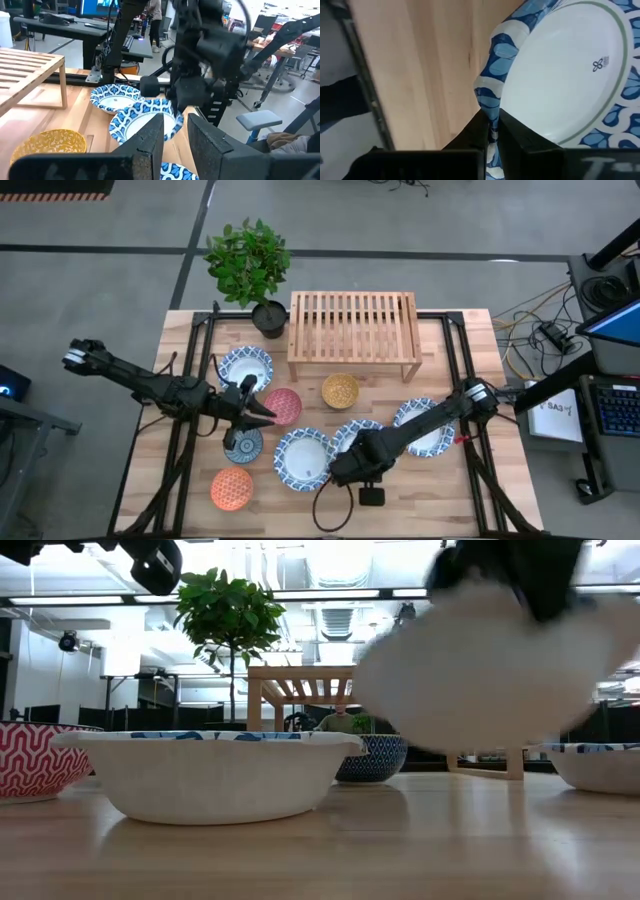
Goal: Place and stack bowls onto a shelf
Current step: Put the bottom center white blue patterned bowl on the shelf
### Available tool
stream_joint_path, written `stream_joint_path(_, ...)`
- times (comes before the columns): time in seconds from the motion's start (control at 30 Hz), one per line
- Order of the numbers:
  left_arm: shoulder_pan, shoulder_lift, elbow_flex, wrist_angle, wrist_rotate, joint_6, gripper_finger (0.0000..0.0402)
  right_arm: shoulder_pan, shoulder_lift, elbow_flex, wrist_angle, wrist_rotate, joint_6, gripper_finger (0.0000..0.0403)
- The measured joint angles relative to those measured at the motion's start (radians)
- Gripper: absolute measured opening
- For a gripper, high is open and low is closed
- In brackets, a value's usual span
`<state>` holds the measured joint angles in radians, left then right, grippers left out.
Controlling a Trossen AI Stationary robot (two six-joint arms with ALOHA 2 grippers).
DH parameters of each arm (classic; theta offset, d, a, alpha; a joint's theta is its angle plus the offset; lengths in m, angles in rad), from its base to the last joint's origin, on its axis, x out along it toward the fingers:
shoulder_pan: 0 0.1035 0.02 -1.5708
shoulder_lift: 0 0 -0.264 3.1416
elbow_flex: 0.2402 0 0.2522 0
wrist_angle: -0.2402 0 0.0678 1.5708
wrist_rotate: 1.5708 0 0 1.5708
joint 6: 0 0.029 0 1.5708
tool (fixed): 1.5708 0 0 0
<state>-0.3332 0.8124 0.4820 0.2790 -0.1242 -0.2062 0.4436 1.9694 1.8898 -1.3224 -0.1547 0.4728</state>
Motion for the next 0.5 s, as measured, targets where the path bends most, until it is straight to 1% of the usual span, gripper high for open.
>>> stream_joint_path(0.1,0.0,0.0,0.0,0.036,0.0,0.019,0.007,-0.026,0.0,0.107,-0.032,0.042,-0.047,0.0018)
stream_joint_path(0.27,0.0,0.0,0.0,0.059,0.0,0.032,0.007,-0.078,0.0,0.283,-0.033,0.11,-0.154,0.0018)
stream_joint_path(0.4,0.0,0.0,0.0,0.058,0.0,0.033,0.007,-0.122,0.0,0.399,-0.055,0.224,-0.241,0.0018)
stream_joint_path(0.5,0.0,0.0,0.0,0.058,0.0,0.033,0.007,-0.167,-0.002,0.464,-0.106,0.342,-0.299,0.0018)
